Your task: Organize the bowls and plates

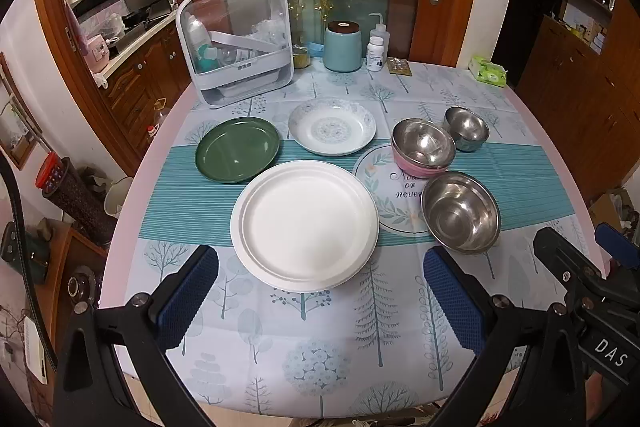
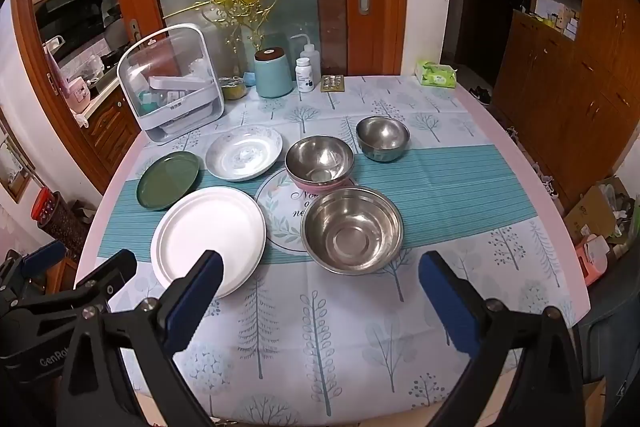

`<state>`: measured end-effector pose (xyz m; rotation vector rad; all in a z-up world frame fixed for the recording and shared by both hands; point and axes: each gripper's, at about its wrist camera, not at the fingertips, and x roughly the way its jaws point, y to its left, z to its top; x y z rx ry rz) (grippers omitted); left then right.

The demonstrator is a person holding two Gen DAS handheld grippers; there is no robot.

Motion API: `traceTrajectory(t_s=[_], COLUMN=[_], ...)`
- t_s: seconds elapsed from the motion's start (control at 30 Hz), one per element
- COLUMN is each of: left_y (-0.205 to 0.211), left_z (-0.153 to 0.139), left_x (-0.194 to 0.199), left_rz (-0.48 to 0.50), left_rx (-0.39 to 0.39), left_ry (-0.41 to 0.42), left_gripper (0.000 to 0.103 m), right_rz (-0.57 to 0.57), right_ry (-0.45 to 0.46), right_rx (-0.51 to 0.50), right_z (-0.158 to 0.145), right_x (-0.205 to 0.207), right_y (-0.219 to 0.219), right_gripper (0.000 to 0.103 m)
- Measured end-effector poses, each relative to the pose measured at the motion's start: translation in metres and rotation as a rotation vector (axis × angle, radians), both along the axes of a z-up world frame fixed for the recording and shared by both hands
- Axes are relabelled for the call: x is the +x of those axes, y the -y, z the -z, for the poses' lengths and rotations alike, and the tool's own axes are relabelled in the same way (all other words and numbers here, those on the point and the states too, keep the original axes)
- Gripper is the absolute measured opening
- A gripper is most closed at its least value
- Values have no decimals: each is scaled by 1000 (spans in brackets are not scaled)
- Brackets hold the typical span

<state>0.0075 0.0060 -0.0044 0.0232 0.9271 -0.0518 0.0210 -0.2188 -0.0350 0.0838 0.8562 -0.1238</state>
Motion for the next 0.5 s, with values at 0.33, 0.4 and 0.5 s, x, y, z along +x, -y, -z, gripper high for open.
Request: traceTrajectory(t_s=[0.33, 0.4, 0.5], left_y=[2, 3, 3], left_z=[1, 1, 1], left_x=[9, 10, 9], left_rz=[-4, -5, -4], left_rx=[5, 7, 7], left_ry=[-2, -2, -1], left_gripper=[102, 102, 102], right_rz=[-2, -1, -2], right_ry=[1, -1, -3], right_rx=[4, 5, 10], right_z=[1, 0, 5], right_x=[4, 3, 7], right_y=[3, 4, 3], right_gripper=[99, 99, 99])
